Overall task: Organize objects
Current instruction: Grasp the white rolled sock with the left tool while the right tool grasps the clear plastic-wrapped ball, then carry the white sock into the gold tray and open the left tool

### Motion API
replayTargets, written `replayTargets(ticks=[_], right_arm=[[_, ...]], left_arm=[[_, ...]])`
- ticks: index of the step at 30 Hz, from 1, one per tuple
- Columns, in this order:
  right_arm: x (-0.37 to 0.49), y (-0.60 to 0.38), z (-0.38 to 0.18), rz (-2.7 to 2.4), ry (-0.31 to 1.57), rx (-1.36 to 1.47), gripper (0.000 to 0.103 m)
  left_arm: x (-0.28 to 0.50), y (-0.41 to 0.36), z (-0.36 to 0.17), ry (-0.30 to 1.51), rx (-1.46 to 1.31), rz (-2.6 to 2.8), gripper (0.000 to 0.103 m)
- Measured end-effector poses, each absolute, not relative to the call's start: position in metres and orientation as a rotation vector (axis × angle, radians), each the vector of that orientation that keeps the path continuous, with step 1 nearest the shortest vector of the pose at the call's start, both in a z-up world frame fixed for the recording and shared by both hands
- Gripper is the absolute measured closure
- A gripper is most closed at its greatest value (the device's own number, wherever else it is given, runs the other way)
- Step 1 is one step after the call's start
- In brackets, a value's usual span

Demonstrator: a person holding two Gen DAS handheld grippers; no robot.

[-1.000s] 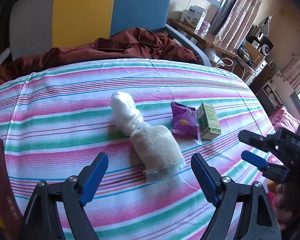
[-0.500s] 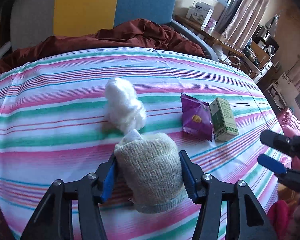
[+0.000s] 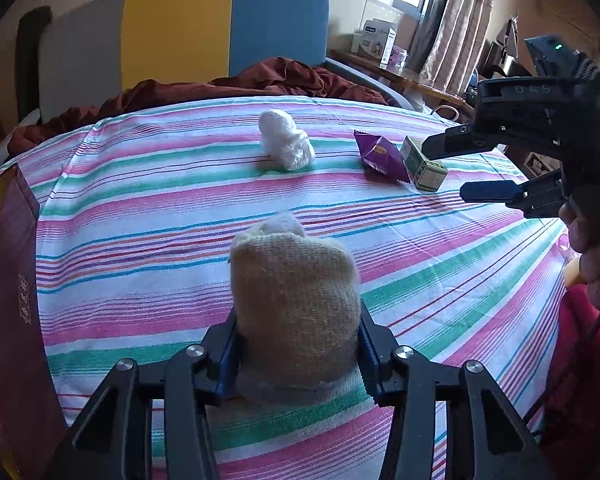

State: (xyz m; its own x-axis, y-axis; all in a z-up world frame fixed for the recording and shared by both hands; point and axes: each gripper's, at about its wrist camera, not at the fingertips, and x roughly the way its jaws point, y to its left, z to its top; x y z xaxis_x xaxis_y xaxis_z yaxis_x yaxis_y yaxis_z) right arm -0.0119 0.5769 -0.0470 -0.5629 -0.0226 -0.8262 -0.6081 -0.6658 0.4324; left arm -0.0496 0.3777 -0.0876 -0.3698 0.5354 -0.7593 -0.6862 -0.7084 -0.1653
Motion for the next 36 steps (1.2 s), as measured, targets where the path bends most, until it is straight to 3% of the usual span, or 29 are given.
replayTargets(ticks=[9,17,18,19,26,33,36], right_arm=[[-0.103,0.537,-0.03,2.477,0.708,-1.418,0.039],[-0.187,0.525,-0.068,2.416,0.403,-1.595,0.04],[-0.19,0.526,-0.072,2.395,0.393,-1.613,0.048],[-0.189,0.525,-0.073,2.392,0.387,-1.612,0.067],[-0.117,0.505,-0.049,2.457,0.341,-1.592,0.068],[-0.036,0.522,-0.073,2.273,0.561,-1.626,0.068],[-0.034,0.524,-0.073,2.276,0.571,-1.598,0.068]], left_arm=[[-0.054,0.373,-0.09,0.161,-1.06,2.089,0.054],[-0.053,0.369,-0.091,0.135,-1.051,2.078,0.053],[-0.053,0.369,-0.091,0.133,-1.05,2.078,0.053],[-0.053,0.368,-0.091,0.133,-1.049,2.077,0.053],[-0.053,0.365,-0.091,0.129,-1.042,2.077,0.053],[-0.05,0.37,-0.09,0.167,-1.033,2.093,0.053],[-0.049,0.369,-0.091,0.181,-1.03,2.099,0.053]])
